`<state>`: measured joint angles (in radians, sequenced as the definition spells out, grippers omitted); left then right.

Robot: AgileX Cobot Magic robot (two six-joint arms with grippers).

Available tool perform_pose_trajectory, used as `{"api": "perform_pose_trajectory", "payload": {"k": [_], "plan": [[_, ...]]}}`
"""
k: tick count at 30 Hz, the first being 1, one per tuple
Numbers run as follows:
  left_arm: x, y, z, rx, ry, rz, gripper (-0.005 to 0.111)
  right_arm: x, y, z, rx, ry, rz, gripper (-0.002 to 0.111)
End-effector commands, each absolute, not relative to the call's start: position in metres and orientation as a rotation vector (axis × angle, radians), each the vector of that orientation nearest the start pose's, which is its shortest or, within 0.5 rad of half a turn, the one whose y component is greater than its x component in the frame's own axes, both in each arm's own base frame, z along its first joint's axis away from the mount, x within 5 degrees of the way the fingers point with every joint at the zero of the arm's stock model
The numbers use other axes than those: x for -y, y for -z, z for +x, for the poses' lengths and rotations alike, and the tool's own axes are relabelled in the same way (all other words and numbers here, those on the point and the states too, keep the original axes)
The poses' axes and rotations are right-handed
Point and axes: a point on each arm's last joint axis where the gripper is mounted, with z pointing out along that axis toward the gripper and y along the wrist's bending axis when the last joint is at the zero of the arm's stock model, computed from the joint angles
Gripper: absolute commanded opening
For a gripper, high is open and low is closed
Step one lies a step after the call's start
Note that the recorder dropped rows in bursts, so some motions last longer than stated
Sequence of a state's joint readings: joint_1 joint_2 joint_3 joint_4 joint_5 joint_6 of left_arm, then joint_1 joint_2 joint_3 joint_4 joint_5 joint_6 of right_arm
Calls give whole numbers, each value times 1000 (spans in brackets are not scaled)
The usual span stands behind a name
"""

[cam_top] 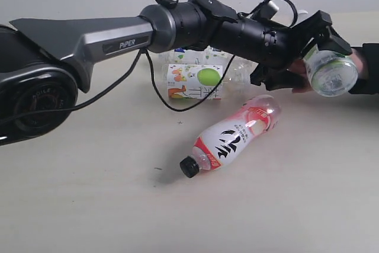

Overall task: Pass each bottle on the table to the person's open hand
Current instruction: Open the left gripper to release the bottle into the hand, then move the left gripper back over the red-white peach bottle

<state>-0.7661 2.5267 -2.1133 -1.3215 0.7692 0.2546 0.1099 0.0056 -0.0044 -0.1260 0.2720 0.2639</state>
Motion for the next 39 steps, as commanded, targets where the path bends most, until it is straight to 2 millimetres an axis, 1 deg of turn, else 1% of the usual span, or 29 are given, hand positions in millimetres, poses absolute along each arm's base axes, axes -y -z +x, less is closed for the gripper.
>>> {"api": "perform_pose_trajectory", "payload": {"k": [1, 5, 9, 11, 12, 14, 15, 17, 18, 19, 21, 25, 26, 29, 31, 34, 35, 39], "plan": [[414, -188, 361, -2455, 1715, 458, 93, -3, -190, 55, -1746, -146, 51, 0], [402, -207, 363, -2416, 1733, 552, 93, -3, -190, 55, -1746, -146, 51, 0], [384, -226, 367, -2376, 1753, 669, 93, -3, -190, 55, -1746, -146, 51, 0], [373, -235, 369, -2374, 1733, 739, 89, -3, -190, 55, -1746, -146, 51, 0], [367, -240, 369, -2378, 1712, 776, 84, -3, -190, 55, -1746, -146, 51, 0], [356, -246, 369, -2396, 1666, 857, 68, -3, -190, 55, -1746, -146, 51, 0], [351, -246, 370, -2415, 1628, 896, 53, -3, -190, 55, -1746, -146, 51, 0], [344, -251, 372, -2422, 1582, 923, 30, -3, -190, 55, -1746, -146, 51, 0], [341, -251, 374, -2427, 1561, 925, 13, -3, -190, 55, -1746, -146, 51, 0], [339, -251, 374, -2425, 1538, 939, 1, -3, -190, 55, -1746, -146, 51, 0], [336, -251, 375, -2430, 1471, 977, 1, -3, -190, 55, -1746, -146, 51, 0], [326, -252, 374, -2477, 1181, 1104, 0, -3, -190, 55, -1746, -146, 51, 0], [324, -251, 372, -2490, 1139, 1119, 0, -3, -190, 55, -1746, -146, 51, 0], [316, -252, 363, -2528, 1103, 1134, 0, -3, -190, 55, -1746, -146, 51, 0], [308, -252, 355, -2556, 1058, 1142, 0, -3, -190, 55, -1746, -146, 51, 0], [296, -251, 348, -2542, 956, 1090, 0, -3, -190, 55, -1746, -146, 51, 0], [294, -254, 347, -2517, 931, 1071, 0, -3, -190, 55, -1746, -146, 51, 0], [276, -257, 333, -2479, 818, 1036, 0, -3, -190, 55, -1746, -146, 51, 0]]}}
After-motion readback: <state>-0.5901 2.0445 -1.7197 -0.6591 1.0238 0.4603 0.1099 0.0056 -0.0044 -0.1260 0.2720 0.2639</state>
